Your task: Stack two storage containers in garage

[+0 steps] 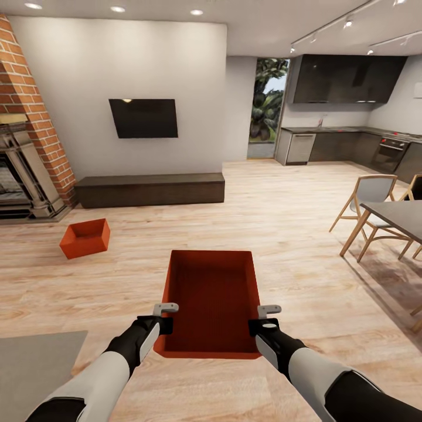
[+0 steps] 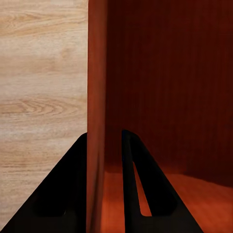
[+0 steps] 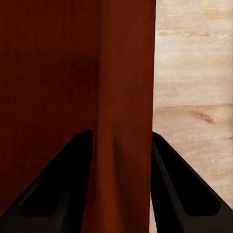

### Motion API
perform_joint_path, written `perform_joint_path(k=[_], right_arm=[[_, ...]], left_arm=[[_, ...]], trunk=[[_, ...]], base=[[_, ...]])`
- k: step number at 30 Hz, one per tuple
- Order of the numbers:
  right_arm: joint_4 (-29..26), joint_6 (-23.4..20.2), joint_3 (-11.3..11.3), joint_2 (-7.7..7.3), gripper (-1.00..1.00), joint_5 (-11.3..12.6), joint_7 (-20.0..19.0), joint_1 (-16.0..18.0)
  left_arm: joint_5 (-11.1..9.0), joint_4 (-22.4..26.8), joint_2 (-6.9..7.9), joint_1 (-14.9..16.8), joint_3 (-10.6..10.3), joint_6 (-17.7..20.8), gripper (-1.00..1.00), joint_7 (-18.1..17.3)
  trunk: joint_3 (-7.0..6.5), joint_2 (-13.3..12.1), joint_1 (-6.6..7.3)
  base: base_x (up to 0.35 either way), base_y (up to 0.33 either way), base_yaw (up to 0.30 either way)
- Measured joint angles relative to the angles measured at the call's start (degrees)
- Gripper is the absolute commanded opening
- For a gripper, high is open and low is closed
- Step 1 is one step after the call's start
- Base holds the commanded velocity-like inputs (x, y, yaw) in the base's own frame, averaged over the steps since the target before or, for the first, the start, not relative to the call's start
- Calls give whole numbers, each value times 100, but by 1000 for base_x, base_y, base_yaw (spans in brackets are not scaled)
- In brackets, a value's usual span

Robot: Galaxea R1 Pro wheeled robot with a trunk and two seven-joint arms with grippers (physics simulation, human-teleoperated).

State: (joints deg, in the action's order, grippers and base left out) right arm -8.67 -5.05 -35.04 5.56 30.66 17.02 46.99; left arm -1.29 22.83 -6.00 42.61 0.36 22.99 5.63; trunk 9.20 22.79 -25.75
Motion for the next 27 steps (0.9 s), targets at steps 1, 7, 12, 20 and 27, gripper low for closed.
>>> perform_joint_path(k=[1,7,12,20,27], right_arm=[[-8,0,-6,-3,-100,7,2,0],[-22,0,-9,-7,-100,10,4,0],[-19,1,-3,-5,-100,1,4,0],[-24,-4,0,-5,-100,-4,7,0],[-17,1,-2,-5,-100,1,2,0]], left_arm=[[0,4,0,0,0,0,-100,0],[0,11,-1,0,0,-3,-100,-1],[-1,11,0,0,0,-5,-100,0],[-2,10,1,0,1,-6,-100,0],[0,11,0,0,0,-3,-100,0]], trunk=[[0,0,0],[0,0,0],[0,0,0],[0,0,0],[0,0,0]], base=[[0,0,0],[0,0,0],[0,0,0],[0,0,0],[0,0,0]])
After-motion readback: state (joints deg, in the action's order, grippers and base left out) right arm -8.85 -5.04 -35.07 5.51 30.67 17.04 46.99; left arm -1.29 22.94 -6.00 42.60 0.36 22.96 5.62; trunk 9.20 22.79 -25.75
